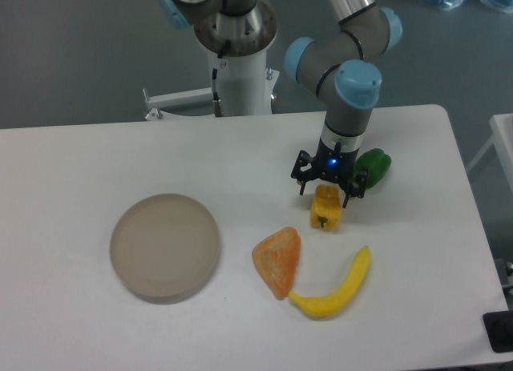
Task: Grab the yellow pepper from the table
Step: 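Lower the gripper onto the yellow pepper and close on it, then lift the gripped yellow pepper up off the table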
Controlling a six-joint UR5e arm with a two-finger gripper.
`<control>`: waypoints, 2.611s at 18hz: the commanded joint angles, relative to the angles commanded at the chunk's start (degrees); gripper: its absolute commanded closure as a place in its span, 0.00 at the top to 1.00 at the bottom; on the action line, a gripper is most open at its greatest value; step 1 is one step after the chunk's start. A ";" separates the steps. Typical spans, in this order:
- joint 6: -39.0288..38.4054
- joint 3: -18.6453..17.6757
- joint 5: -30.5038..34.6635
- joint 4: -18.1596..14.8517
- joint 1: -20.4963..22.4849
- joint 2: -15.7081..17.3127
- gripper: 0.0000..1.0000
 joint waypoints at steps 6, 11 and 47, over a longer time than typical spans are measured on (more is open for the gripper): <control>0.35 0.35 0.00 0.00 0.00 0.00 0.36; 0.88 0.97 0.00 -0.09 0.09 0.09 0.35; 10.11 30.59 11.77 -4.83 -4.39 -7.38 0.35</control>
